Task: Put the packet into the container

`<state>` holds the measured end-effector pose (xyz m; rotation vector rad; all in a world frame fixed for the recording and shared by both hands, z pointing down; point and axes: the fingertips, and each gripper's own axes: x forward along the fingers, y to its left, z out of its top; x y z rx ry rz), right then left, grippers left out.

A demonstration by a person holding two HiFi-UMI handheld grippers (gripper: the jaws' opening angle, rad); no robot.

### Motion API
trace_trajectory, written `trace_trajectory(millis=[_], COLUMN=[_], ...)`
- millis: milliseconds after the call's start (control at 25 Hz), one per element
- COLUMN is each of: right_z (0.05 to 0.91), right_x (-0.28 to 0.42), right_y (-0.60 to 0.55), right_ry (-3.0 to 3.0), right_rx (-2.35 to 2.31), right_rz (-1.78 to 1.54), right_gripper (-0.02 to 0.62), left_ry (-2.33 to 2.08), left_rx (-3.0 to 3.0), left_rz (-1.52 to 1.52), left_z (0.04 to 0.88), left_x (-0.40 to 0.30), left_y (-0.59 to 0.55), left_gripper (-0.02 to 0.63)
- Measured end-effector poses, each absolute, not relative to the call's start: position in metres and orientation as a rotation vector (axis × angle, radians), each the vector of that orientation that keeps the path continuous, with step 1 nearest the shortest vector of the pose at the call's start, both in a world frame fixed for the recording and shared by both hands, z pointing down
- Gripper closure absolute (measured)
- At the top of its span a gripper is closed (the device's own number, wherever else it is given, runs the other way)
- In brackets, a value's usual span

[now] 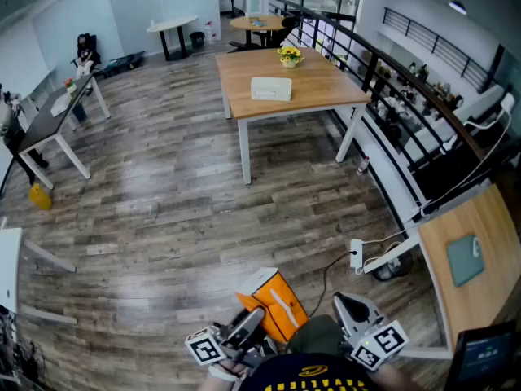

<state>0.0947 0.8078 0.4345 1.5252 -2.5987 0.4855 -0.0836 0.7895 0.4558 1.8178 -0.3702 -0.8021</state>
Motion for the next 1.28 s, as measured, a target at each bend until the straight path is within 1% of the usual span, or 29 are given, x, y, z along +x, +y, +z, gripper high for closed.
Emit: trace_trajectory(millis=[360, 520, 680, 840, 920, 1040, 1280], right_z=[0.46, 0.451, 0.438, 0.423, 0.414, 0.409, 0.419], right_x=[0.083, 0.079, 0.089, 0.086, 0.079, 0.069, 0.054], right_y=[0.714, 0.65, 0.584, 0.528, 0.497, 0.443, 0.354], right_ry=[-2.653, -2.777, -2.86, -2.93, -2.949, -2.925, -2.873], right_rx=[1.5, 1.415, 1.269, 0.995, 0.873, 0.745, 0.623], right_rz=[0.578, 0.599, 0.702, 0.814, 0.805, 0.775, 0.995], right_gripper=[0.586, 0.584, 0.576, 0.395, 0.34, 0.325, 0.321], left_ry=[-0.418, -0.469, -0.514, -0.548, -0.556, -0.538, -0.379], left_rx=[1.824, 1.858, 1.896, 1.942, 1.962, 1.995, 2.007], left_rz=[-0.745, -0.734, -0.733, -0.739, -0.729, -0.705, -0.748], left_z=[0.471, 0.465, 0.449, 0.433, 0.43, 0.424, 0.423], left_x=[-0.081, -0.075, -0.061, -0.043, -0.036, -0.025, -0.021], left_y=[0.713, 0.65, 0.577, 0.515, 0.484, 0.434, 0.349], left_gripper=[0.394, 0.394, 0.394, 0.394, 0.393, 0.393, 0.393])
